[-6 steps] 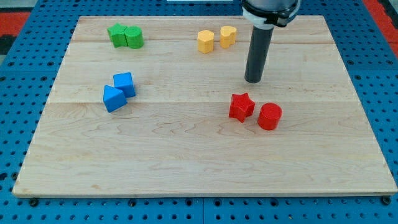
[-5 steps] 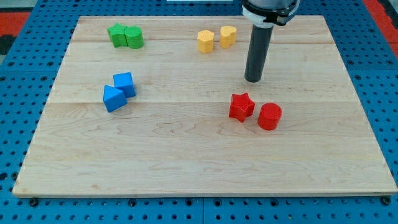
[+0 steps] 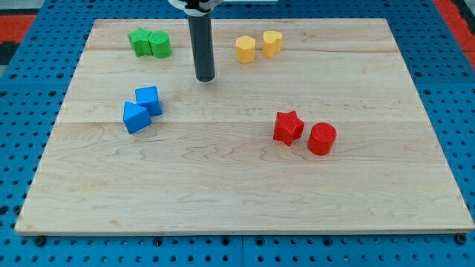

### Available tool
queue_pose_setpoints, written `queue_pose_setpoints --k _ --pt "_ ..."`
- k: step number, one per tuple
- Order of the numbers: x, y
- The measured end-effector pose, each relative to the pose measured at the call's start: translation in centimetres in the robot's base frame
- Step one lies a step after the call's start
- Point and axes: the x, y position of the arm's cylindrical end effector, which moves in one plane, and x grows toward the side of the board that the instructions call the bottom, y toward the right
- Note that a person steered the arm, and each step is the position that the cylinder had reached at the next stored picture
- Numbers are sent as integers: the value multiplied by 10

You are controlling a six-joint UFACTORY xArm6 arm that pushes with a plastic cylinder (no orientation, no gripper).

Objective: Slide the green circle along with green star a bit up

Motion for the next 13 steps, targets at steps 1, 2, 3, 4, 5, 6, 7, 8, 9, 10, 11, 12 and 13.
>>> queue_pose_setpoints --k 1,2,3,4,5,6,7,8,9,10,11,12,13 --pt "-1 -4" --pt "-10 -48" --pt "-10 -50" --pt "-11 -52" --pt "-12 -68" --pt "-12 -69" --pt "-12 -71" --pt "-18 -88" --pt "-22 -88" --pt "-27 -86" --pt "-37 -86" --pt "-51 -86" --pt "-51 -86"
